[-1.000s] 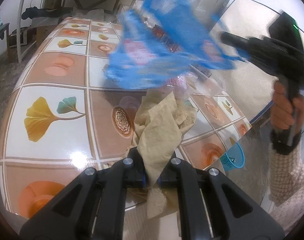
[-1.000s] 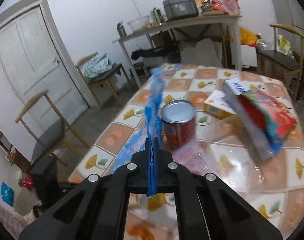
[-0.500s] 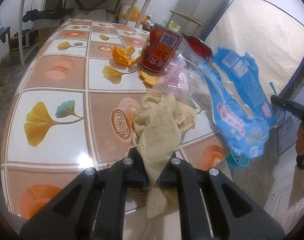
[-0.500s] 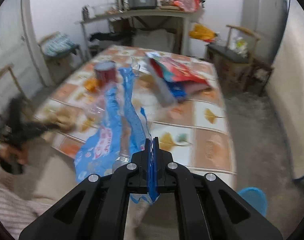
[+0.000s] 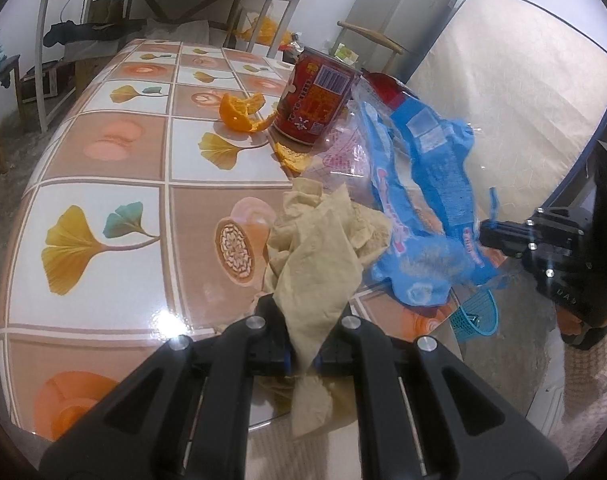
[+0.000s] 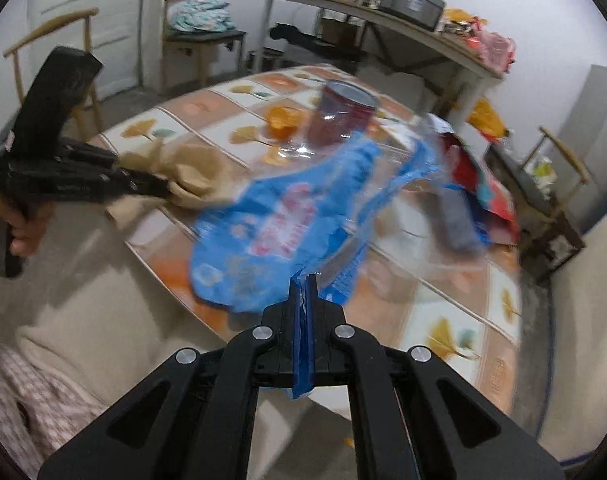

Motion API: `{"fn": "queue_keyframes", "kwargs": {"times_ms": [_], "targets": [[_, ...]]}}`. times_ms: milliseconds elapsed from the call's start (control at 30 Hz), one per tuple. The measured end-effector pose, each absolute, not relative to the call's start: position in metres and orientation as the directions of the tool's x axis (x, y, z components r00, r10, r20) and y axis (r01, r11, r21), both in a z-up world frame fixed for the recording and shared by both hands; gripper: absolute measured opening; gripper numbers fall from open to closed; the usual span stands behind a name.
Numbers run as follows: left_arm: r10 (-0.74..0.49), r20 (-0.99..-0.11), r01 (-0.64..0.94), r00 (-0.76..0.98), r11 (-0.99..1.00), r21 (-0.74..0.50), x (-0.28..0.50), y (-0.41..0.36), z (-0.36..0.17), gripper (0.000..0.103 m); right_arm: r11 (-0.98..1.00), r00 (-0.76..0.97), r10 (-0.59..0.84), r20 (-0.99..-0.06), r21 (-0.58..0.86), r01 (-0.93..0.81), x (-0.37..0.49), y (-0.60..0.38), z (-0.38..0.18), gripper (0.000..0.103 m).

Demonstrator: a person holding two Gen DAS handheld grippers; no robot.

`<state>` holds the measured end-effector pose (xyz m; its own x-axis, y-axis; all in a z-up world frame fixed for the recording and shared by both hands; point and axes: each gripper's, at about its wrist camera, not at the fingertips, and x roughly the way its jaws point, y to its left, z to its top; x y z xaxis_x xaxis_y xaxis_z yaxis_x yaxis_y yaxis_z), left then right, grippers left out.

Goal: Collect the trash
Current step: 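Lift the blue snack bag with the right tool while the left tool holds the paper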

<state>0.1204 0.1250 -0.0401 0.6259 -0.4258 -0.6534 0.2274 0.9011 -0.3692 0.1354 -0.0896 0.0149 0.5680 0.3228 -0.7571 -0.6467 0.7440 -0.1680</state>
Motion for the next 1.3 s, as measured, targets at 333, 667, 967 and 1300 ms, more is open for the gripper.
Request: {"fn": "queue_keyframes", "kwargs": {"times_ms": [333, 667, 967, 1300], "targets": [[-0.459, -0.637, 0.249, 0.620, 0.884, -0.395, 0.123, 0.126, -0.042, 0.006, 0.698, 0.289, 0.542, -0.789, 0.231, -0.678, 0.171, -0.081, -0.018, 0.015], [-0.481, -0.628, 0.259, 0.612, 0.872, -0.416, 0.125, 0.129, -0.043, 0.006, 0.563, 0.273, 0.790, -0.550, 0.471, -0.680, 0.159, -0.146, 0.034, 0.057], [-0.481, -0.629, 0.260, 0.611, 0.872, -0.414, 0.126, 0.129, -0.044, 0.006, 0.735, 0.455, 0.674, -0.581, 0.468, -0.491, 0.183, -0.186, 0.029, 0.057], [-0.477, -0.632, 0.260, 0.611, 0.875, -0.409, 0.126, 0.129, -0.043, 0.006, 0.784, 0.427, 0.502, -0.752, 0.187, -0.591, 0.174, -0.116, -0.002, 0.066]]}}
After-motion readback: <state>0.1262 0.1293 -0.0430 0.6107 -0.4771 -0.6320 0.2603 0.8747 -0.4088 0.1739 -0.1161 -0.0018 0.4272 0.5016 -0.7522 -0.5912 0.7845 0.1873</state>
